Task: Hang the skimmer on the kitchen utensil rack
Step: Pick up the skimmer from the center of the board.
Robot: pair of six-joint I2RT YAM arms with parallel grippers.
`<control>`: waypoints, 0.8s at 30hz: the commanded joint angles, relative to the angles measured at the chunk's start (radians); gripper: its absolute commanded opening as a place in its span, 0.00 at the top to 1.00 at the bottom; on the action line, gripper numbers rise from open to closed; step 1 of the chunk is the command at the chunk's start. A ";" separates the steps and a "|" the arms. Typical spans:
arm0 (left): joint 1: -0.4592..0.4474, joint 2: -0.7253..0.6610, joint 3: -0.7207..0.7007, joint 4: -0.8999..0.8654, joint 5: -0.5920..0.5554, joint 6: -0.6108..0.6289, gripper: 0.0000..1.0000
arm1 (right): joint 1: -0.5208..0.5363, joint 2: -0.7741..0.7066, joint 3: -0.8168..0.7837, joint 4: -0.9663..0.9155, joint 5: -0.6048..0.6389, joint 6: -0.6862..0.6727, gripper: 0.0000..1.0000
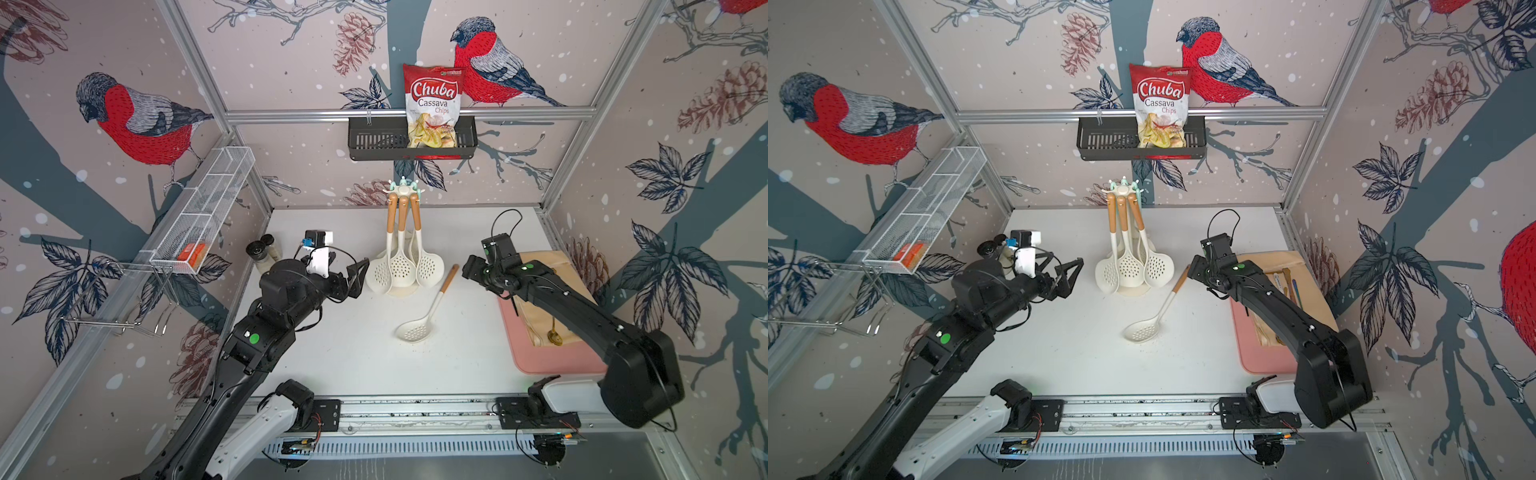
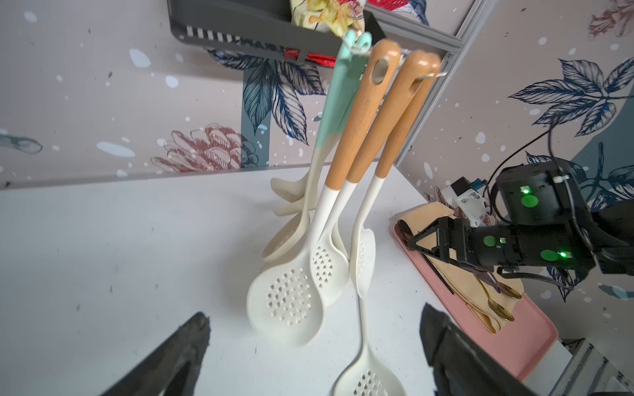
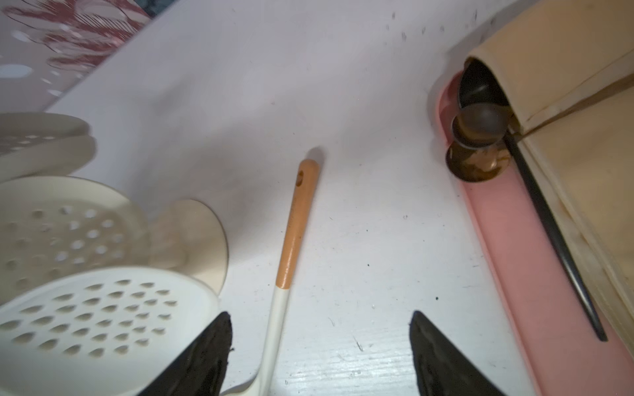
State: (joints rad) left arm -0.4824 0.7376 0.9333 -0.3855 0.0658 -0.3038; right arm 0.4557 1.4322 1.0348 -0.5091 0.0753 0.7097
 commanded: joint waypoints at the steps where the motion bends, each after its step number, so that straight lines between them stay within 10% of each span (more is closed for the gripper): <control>1: 0.003 -0.038 -0.077 0.052 -0.023 -0.134 0.03 | 0.004 0.117 0.064 -0.076 0.001 0.022 0.22; 24: 0.004 -0.002 -0.173 -0.041 -0.035 -0.278 0.01 | 0.041 0.635 0.429 -0.201 0.064 -0.009 0.46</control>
State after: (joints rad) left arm -0.4824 0.7212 0.7456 -0.3843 0.0513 -0.5949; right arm 0.4953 2.0541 1.4555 -0.6662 0.1127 0.7071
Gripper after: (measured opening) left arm 0.993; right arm 0.548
